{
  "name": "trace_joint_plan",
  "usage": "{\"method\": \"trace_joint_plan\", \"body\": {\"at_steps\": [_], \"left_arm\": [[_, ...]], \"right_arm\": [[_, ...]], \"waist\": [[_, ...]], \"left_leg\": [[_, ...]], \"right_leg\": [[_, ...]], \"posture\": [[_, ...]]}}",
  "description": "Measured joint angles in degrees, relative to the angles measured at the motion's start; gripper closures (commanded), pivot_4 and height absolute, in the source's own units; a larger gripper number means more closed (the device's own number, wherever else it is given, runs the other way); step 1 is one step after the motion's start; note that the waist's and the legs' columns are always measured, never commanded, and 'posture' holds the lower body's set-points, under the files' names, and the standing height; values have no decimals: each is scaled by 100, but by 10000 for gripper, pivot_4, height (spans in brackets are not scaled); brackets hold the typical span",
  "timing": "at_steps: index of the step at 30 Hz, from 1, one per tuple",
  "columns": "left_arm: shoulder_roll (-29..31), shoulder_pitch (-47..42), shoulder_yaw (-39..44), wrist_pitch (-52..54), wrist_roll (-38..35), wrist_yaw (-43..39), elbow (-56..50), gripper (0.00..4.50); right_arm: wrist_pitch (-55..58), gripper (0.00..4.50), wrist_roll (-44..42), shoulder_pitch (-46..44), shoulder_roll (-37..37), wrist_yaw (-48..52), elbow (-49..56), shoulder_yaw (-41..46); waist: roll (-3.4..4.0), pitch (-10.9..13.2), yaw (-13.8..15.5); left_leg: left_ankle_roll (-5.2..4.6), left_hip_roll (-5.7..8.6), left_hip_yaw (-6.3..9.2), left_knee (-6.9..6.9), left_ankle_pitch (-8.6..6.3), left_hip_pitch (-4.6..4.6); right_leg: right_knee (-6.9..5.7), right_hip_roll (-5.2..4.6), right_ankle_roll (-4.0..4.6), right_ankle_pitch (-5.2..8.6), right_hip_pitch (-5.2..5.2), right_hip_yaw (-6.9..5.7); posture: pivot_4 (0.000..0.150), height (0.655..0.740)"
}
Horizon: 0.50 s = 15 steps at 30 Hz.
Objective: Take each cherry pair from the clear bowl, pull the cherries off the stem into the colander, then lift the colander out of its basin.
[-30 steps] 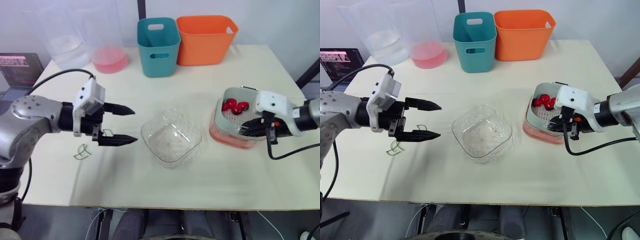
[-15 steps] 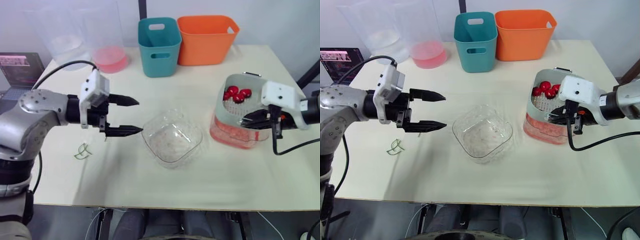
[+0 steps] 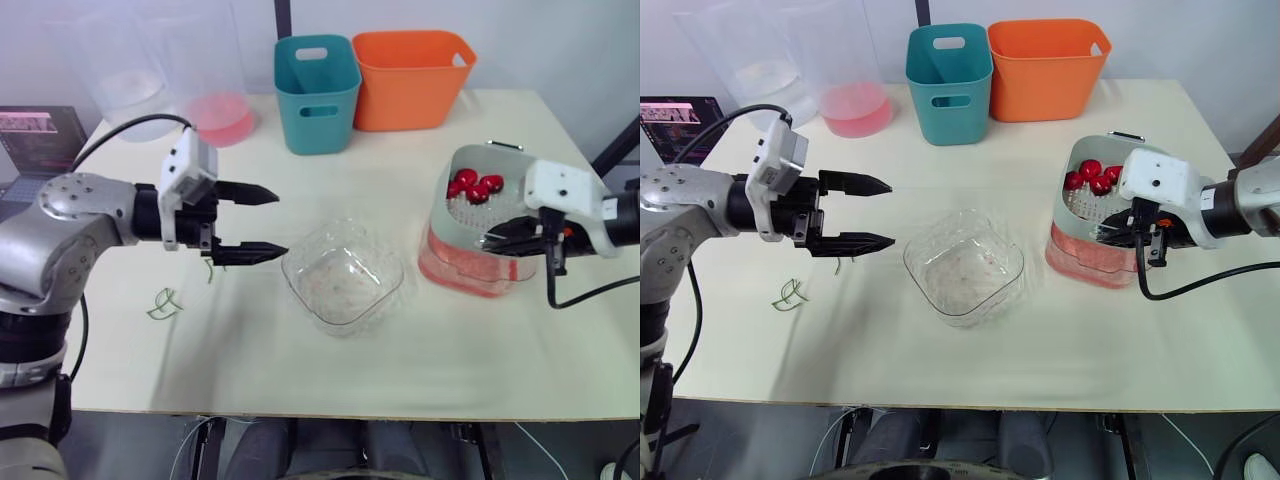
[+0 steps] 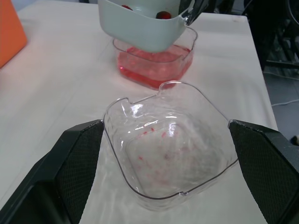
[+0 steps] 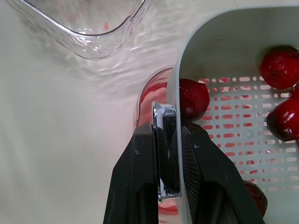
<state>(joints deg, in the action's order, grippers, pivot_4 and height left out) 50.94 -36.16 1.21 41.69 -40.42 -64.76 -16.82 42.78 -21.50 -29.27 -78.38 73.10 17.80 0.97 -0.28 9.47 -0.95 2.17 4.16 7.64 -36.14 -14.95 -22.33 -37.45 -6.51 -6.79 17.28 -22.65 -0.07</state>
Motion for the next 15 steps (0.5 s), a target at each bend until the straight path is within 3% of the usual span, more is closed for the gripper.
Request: {"method": "trace_joint_plan", "body": {"at_steps": [15], "left_arm": [[-211,-28,0,-203,197,137,223,0]], "right_arm": [[15,42947,-9,32,1,109,-180,-6]], "waist": [[0,0,1]], "left_leg": [[1,0,-1,0,0,0]], "right_leg": [[0,0,0,0,0,0]], "posture": [[1500,7394]]}}
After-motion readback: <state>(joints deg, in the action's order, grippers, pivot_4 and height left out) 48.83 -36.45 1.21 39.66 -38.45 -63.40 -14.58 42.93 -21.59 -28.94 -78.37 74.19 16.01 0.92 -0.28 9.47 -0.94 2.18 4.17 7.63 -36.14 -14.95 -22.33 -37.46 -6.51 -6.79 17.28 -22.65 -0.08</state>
